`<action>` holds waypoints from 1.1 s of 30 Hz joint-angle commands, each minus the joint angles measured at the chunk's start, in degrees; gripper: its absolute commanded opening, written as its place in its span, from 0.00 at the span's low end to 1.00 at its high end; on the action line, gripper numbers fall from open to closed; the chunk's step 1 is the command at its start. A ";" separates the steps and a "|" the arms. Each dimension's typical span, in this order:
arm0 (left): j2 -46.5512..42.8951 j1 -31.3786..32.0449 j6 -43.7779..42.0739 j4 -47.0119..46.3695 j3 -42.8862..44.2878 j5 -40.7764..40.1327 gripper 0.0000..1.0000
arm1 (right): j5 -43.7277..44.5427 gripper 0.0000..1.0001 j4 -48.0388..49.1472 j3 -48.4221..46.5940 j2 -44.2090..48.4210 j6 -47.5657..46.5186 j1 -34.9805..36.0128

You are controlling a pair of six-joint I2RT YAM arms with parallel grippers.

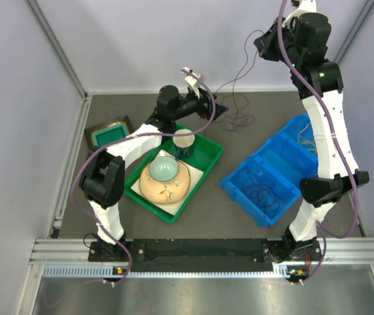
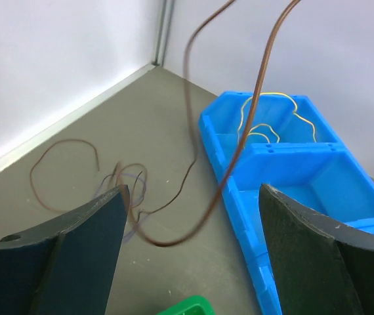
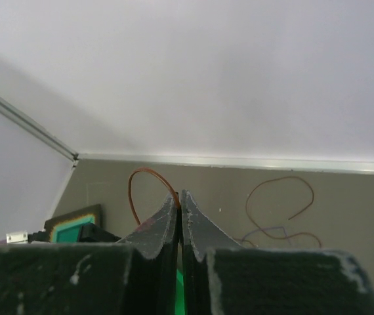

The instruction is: Untangle the cables

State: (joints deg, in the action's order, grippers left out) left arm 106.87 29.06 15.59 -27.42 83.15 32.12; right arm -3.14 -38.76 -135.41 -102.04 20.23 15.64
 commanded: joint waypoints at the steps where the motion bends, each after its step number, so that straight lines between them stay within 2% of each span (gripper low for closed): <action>1: -2.98 0.47 -4.70 -5.72 -0.19 -1.44 0.85 | -1.34 0.00 0.44 0.67 1.58 0.95 0.45; 11: 0.26 1.97 -8.04 -5.36 2.19 -7.24 0.84 | -5.65 0.00 0.27 2.44 1.49 3.24 0.45; 21: 5.80 2.58 -4.61 -9.23 5.00 -5.92 0.84 | -7.32 0.00 0.27 2.96 1.41 3.85 0.45; 27: 10.20 4.07 -2.42 -8.62 11.05 -8.30 0.80 | -8.11 0.00 0.27 3.14 1.23 4.64 0.36; 30: 12.04 4.69 0.04 -8.70 13.16 -9.18 0.66 | -7.94 0.00 0.27 3.57 0.96 4.91 0.44; 32: 13.10 4.78 2.33 -8.62 14.05 -8.57 0.18 | -7.76 0.00 0.27 3.93 0.96 4.91 0.45; 33: 13.28 4.87 2.86 -7.40 15.01 -9.00 0.00 | -7.33 0.00 0.27 4.37 1.05 4.91 0.45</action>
State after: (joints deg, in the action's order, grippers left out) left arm 119.31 33.45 14.66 -32.58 93.84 23.66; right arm -10.44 -39.44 -132.03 -102.04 24.34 15.64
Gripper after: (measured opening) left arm 0.294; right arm 0.008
